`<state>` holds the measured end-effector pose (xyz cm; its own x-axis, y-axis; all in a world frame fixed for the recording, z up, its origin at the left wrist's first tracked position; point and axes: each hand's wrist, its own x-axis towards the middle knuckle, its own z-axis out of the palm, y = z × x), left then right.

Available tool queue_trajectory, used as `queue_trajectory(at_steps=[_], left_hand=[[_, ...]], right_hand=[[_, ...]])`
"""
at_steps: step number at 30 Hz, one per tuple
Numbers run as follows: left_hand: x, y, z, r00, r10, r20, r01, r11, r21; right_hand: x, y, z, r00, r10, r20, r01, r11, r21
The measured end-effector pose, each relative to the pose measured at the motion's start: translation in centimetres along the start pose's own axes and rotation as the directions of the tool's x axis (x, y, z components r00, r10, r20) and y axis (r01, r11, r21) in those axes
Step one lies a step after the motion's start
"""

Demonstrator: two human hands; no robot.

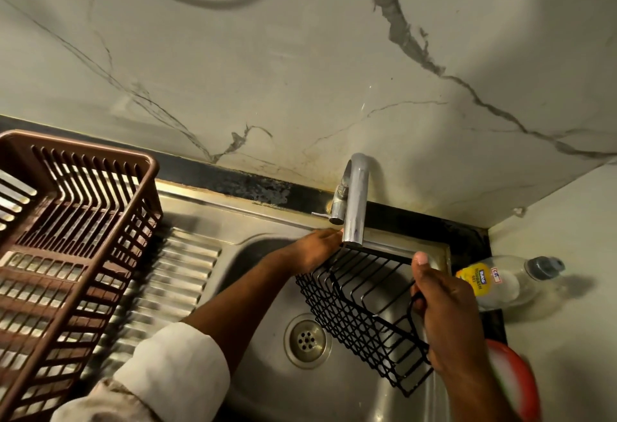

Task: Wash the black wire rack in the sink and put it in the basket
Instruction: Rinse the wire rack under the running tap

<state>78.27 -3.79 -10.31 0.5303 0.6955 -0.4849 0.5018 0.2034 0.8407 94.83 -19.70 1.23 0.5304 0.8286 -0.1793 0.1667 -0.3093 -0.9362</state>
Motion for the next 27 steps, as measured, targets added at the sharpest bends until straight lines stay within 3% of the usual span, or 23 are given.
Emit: queue_trajectory(at_steps=[3,6,8,14,19,22,27], left_hand=[[-0.7,2.2,0.9,0.996,0.057,0.071,-0.065,0.991,0.119],[-3.1,6.8,3.2,0.959,0.167,0.228,-0.199,0.972,0.125],[-3.6,7.9,4.1,0.942,0.212,0.259,-0.246,0.964,0.104],[-3.4,5.9,2.3,0.964,0.203,0.174,-0.215,0.975,0.049],[-0.1,0.4,-0.7,0.993,0.102,0.068,-0.116,0.957,0.265],[-1.4,1.5,-0.7,0.980,0.190,0.052,-0.196,0.925,0.325],[-5.8,6.5,2.7,0.941,0.289,0.176,-0.319,0.932,0.175]], right_hand=[[0.1,0.1,0.0,1.000,0.000,-0.017,-0.001,1.000,-0.023],[0.2,1.3,0.7,0.999,-0.041,0.013,0.041,0.996,-0.082],[0.0,1.5,1.0,1.000,-0.003,-0.014,0.003,1.000,-0.026],[-1.3,0.4,-1.2,0.996,0.093,-0.013,-0.091,0.987,0.134],[-2.0,-0.9,-3.3,0.996,0.088,-0.025,-0.081,0.976,0.202],[-1.8,-1.0,-3.4,0.997,0.063,-0.033,-0.056,0.981,0.188],[-0.9,-0.2,-1.9,0.999,-0.025,0.043,0.019,0.989,0.144]])
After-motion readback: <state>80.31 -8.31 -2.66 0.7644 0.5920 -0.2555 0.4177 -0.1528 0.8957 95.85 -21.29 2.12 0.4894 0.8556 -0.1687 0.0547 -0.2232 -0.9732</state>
